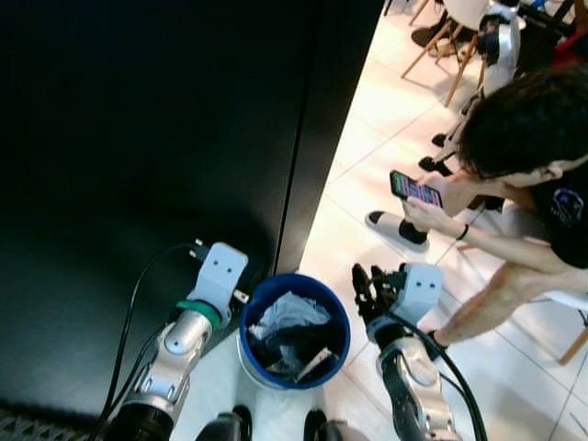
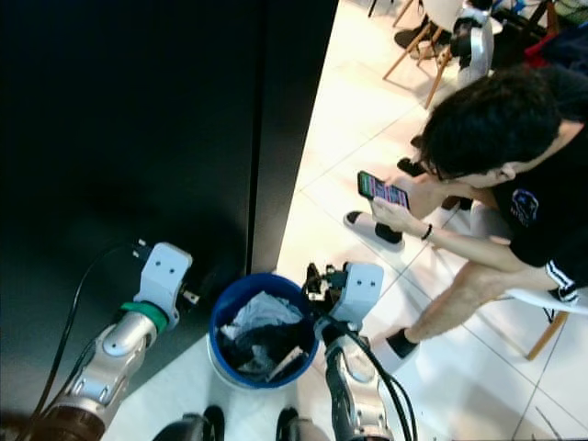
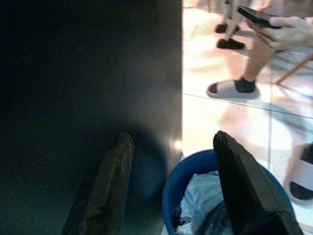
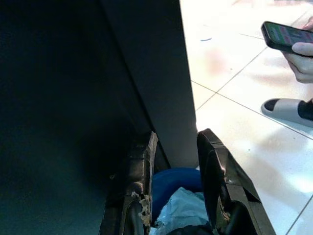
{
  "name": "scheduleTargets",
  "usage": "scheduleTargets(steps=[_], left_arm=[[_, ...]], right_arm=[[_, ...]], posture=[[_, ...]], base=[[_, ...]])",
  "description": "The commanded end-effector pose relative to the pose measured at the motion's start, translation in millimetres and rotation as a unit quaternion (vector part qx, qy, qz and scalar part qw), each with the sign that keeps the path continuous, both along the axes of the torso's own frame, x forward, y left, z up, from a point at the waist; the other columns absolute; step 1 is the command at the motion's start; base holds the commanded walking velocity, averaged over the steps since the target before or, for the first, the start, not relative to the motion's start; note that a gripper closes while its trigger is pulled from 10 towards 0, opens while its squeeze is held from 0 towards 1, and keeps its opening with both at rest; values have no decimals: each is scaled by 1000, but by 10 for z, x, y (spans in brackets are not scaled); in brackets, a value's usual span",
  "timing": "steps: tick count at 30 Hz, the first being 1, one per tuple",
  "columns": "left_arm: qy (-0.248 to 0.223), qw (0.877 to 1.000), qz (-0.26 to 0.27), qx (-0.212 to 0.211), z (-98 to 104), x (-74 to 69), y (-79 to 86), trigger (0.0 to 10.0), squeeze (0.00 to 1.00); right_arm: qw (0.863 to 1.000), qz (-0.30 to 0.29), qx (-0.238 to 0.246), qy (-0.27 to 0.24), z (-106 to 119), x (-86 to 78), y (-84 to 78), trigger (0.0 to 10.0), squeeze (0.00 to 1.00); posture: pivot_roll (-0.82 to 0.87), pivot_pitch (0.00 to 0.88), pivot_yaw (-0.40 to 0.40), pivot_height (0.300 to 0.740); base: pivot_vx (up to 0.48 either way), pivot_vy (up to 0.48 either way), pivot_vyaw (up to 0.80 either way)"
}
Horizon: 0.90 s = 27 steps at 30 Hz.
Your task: Clean up the room
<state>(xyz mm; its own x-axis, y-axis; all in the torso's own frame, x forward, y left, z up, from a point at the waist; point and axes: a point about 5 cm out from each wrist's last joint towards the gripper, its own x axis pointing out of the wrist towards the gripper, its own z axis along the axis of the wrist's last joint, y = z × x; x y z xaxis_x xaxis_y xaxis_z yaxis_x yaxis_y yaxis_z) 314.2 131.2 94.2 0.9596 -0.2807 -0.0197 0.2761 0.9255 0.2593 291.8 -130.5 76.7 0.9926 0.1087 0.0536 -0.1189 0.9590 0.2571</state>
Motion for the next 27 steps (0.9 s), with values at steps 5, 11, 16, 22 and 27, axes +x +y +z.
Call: scheduleTargets(steps=[5,11,16,22,27], left_arm=[[11,1000,0,-3,-37,-29,-57,10000,0],[12,1000,1,-5,-8,-32,-72,10000,0],[12,1000,2,-5,6,-30,-82,10000,0],[11,1000,1,-5,19,-10,-106,10000,0],[12,1000,0,-6,28,-3,-130,10000,0]], right_arm=[[1000,-7,-5,14,-87,-20,-51,10000,0],[1000,-13,-6,18,-122,-37,-58,10000,0],[1000,-19,-7,18,-134,-34,-88,10000,0],[999,-25,-8,19,-152,-21,-120,10000,0],[999,-27,-9,21,-163,-22,-134,10000,0]], posture=[[74,83,1,740],[68,68,7,740],[63,60,11,740],[59,58,11,740],[57,58,10,740]], base=[[-403,0,0],[-412,0,0],[-442,0,0],[-441,0,0],[-442,0,0]])
